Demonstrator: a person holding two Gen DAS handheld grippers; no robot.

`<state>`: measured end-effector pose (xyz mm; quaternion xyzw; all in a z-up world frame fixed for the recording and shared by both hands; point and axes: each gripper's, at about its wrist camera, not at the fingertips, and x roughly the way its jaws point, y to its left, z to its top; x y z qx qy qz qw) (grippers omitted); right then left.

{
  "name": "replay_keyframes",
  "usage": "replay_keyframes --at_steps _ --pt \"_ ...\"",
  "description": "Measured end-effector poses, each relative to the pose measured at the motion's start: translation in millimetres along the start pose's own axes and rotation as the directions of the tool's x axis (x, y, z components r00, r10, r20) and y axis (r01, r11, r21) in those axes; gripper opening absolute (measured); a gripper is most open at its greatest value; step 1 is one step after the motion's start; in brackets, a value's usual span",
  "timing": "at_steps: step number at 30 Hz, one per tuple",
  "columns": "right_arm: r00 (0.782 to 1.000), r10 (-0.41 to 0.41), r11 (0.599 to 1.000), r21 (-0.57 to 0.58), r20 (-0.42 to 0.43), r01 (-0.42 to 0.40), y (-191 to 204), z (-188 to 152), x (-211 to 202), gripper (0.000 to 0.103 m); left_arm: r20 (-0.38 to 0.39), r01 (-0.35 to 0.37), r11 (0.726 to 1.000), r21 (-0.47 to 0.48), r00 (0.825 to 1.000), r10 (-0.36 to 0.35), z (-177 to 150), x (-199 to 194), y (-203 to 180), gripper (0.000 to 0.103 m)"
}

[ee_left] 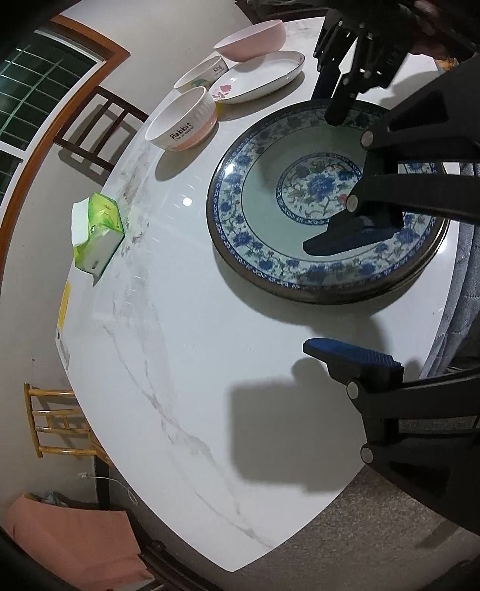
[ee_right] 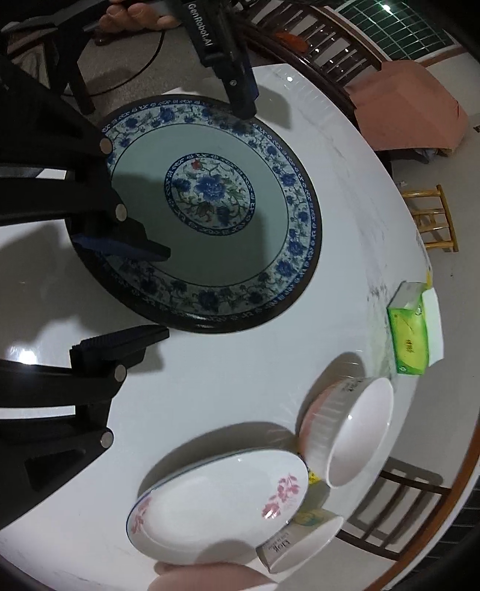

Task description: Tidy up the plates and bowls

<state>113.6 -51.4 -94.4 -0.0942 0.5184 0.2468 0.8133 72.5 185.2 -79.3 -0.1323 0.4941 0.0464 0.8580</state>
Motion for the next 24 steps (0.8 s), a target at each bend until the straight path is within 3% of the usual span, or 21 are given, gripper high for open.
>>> replay_keyframes --at_steps 5,11,20,24 --pt "0.994 -0.008 0.996 0.09 0.11 -0.002 -27 -5 -26 0.036 0.056 -0.039 0.999 -0.01 0.998 0.039 0 -12 -14 0.044" --pt "0.955 -0.15 0.977 0.188 0.257 0.103 -66 -27 -62 0.036 0.165 -0.09 0.995 0.048 0.983 0.081 -1 -26 -62 0.051" --pt "0.885 -0.365 0.915 0.291 0.291 0.281 -113 -55 -89 0.037 0.179 -0.041 0.987 0.152 0.984 0.013 -9 -13 -153 0.06" --pt "0.874 -0.387 0.903 0.311 0.294 0.296 -126 -62 -91 0.037 0.185 -0.043 0.985 0.167 0.983 0.011 -9 -5 -183 0.061"
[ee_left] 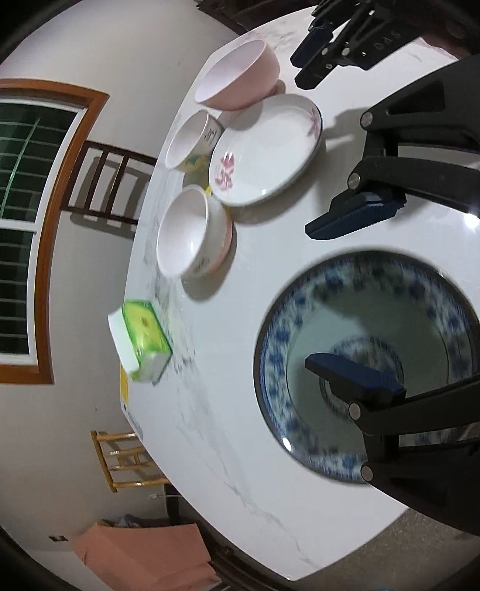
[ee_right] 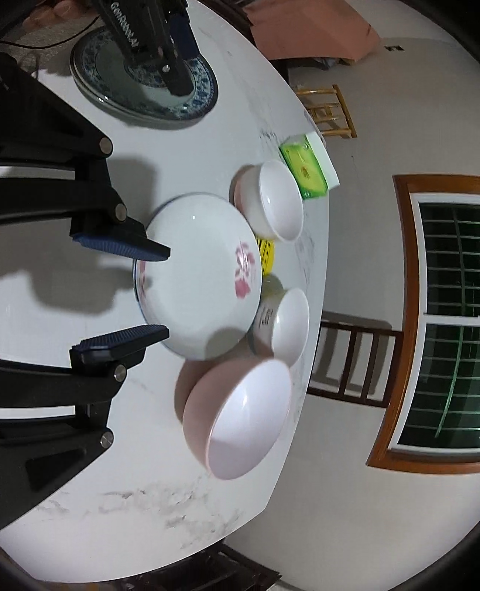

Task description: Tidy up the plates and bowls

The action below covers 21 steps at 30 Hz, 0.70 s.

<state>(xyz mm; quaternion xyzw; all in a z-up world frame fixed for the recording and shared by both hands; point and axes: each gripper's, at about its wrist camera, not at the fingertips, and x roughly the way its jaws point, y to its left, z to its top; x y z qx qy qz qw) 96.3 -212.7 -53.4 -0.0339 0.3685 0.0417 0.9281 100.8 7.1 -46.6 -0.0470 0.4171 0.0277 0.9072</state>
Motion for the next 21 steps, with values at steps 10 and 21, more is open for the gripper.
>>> replay_keyframes --at_steps 10,21 --pt "1.0 0.0 0.999 0.051 0.023 -0.001 -24 -2 17 0.037 0.04 -0.021 1.0 0.007 0.999 0.02 10 14 -33 0.061" --pt "0.999 0.046 0.992 0.118 -0.016 -0.043 -56 -1 54 0.036 0.035 0.012 1.0 0.0 0.999 -0.012 18 45 -49 0.061"
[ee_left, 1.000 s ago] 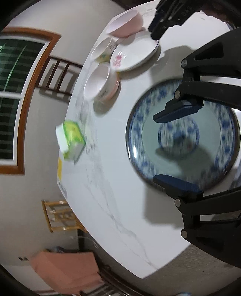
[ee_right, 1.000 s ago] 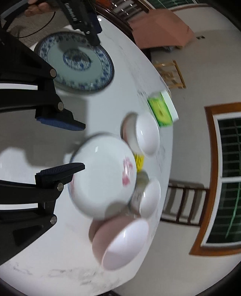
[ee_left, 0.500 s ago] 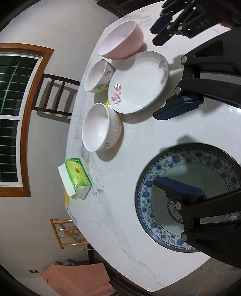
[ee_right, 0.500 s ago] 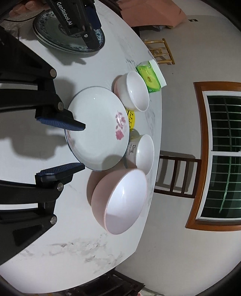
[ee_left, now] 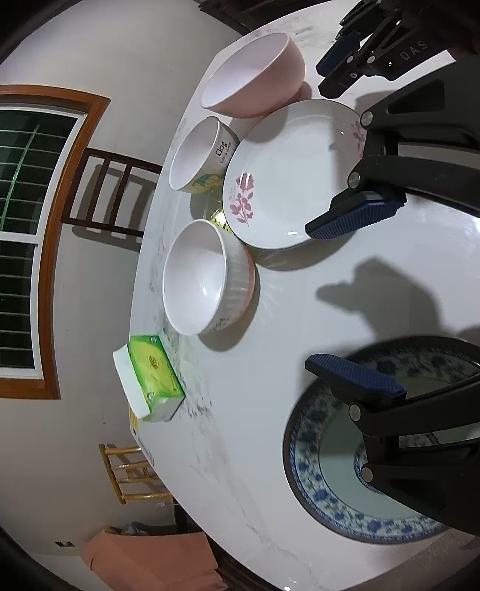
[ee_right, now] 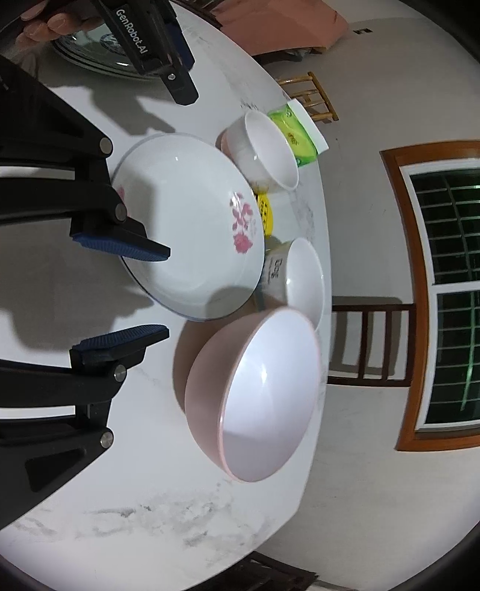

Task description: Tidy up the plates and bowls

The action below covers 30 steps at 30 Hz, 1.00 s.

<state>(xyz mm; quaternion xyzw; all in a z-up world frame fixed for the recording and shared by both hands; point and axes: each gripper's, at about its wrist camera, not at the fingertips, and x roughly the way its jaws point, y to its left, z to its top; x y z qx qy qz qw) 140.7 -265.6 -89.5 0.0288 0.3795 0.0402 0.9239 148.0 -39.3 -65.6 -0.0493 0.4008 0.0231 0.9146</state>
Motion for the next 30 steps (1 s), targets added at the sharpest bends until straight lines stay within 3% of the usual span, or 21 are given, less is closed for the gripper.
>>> replay_keyframes --at_steps 9,19,30 --pt "0.998 0.035 0.998 0.048 -0.051 -0.033 -19 9 34 0.036 -0.038 0.041 0.999 -0.006 0.998 -0.042 7 31 -7 0.058" --pt "0.993 0.072 0.996 0.067 -0.089 -0.066 -25 18 60 0.029 -0.083 0.076 0.997 0.017 0.994 -0.075 13 58 -15 0.053" --pt "0.99 0.1 0.994 0.063 -0.1 -0.094 -22 26 73 0.025 -0.137 0.127 0.992 0.011 0.983 -0.125 19 79 -20 0.038"
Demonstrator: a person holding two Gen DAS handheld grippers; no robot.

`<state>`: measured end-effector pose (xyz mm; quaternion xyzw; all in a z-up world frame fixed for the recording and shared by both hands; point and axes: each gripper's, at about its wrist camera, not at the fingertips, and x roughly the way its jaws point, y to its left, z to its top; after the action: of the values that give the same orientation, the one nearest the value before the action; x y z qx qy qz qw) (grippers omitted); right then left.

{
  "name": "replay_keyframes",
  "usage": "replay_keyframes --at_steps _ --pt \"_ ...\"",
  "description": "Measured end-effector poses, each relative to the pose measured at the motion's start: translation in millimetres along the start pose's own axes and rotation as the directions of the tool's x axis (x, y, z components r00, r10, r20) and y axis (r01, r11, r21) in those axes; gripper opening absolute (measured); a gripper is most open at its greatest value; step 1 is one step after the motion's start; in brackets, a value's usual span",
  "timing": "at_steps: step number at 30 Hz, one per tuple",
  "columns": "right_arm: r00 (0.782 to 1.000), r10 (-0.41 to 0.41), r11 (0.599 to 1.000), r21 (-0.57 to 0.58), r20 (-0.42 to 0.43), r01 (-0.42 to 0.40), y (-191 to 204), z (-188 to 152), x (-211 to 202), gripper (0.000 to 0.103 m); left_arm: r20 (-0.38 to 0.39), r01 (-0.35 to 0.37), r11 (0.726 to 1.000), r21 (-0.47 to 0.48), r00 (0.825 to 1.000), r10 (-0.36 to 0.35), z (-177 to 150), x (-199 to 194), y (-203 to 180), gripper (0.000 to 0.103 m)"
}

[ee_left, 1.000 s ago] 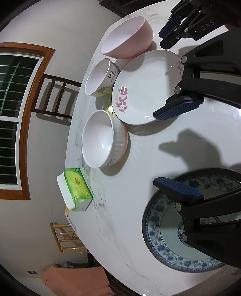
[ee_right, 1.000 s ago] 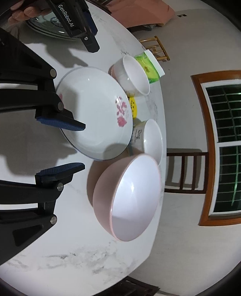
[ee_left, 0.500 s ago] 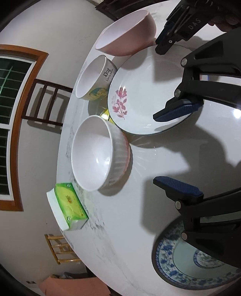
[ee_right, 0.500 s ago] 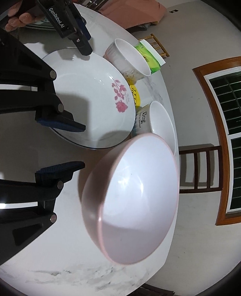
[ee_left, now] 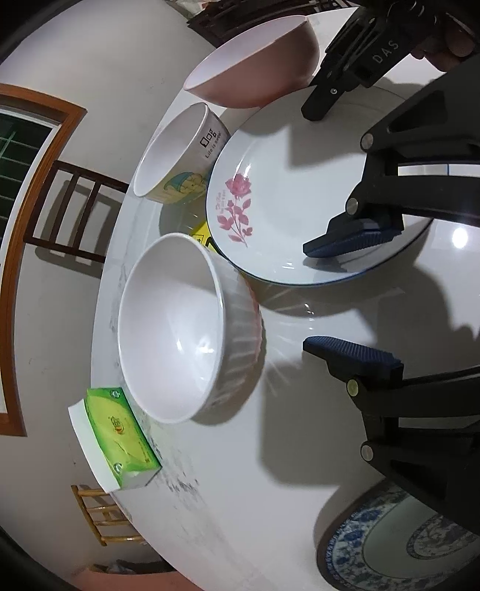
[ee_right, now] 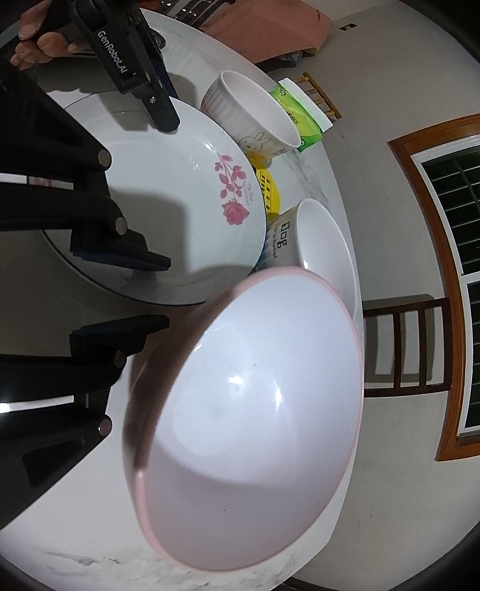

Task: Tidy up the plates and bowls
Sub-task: 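Carry the pink-flower white plate with both grippers onto the blue plate stack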

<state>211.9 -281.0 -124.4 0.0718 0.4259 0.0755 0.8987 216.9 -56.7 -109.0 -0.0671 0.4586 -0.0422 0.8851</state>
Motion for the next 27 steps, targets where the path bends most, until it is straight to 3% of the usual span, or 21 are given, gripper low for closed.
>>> replay_keyframes --at_steps 8,19,27 --pt "0.999 0.038 0.999 0.007 -0.022 -0.038 1 3 4 0.021 -0.032 0.066 0.998 0.01 0.997 -0.066 2 6 -9 0.022" --pt "0.995 0.084 0.995 0.064 -0.06 -0.08 -5 -8 -5 0.017 -0.079 0.092 0.996 0.004 0.993 -0.092 -2 0 -10 0.02" --pt "0.991 0.084 0.996 0.043 -0.106 -0.08 -1 -29 -25 0.017 -0.112 0.099 0.995 -0.001 0.989 -0.098 -20 -14 -8 0.019"
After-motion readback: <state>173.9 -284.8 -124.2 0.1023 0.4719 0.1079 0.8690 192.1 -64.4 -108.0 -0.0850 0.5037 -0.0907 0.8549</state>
